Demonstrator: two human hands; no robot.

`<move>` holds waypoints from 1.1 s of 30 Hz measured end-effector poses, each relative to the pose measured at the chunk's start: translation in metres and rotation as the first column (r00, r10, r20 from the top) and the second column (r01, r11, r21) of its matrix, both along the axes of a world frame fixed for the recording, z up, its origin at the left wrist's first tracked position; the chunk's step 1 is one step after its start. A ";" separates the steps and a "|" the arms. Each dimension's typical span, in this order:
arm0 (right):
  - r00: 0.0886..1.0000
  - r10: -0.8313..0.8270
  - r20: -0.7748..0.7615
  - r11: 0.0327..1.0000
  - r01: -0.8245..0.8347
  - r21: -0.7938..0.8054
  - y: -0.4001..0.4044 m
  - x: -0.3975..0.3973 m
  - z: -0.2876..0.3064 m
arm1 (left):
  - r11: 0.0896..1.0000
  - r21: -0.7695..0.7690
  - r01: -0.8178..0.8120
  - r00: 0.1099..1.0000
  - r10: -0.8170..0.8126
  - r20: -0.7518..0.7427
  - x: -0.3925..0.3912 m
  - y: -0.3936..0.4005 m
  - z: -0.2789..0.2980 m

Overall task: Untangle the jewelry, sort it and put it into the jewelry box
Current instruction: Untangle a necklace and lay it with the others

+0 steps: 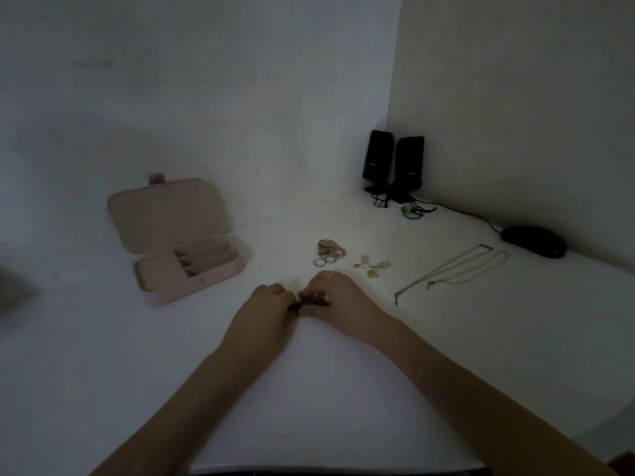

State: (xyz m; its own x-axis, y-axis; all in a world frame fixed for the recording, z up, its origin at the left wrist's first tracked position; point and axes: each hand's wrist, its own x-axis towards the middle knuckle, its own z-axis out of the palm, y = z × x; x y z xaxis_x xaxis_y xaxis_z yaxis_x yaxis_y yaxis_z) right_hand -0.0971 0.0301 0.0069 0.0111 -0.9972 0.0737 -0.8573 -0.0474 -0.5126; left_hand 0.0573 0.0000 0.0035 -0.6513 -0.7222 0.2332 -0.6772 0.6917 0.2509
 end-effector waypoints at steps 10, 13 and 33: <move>0.885 -0.100 0.455 0.938 0.236 -0.252 -0.007 -0.016 -0.014 | 0.854 0.508 0.111 0.747 0.266 -0.609 -0.040 -0.034 0.003; 0.873 -0.062 0.484 0.939 0.215 -0.267 -0.010 -0.020 -0.022 | 0.778 0.590 0.217 0.690 0.305 -0.657 -0.038 -0.039 -0.003; 0.961 -0.011 0.278 0.894 0.133 -0.427 -0.008 -0.014 -0.021 | 0.637 0.650 0.415 0.686 0.250 -0.683 -0.026 -0.032 -0.002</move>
State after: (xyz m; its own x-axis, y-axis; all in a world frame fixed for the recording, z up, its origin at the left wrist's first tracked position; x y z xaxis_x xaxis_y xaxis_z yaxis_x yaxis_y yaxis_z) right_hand -0.1114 0.0224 -0.0139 -0.1403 -0.8589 0.4926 -0.7049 -0.2628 -0.6588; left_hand 0.0313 -0.0316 0.0018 -0.6069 -0.7930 0.0531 -0.0280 0.0881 0.9957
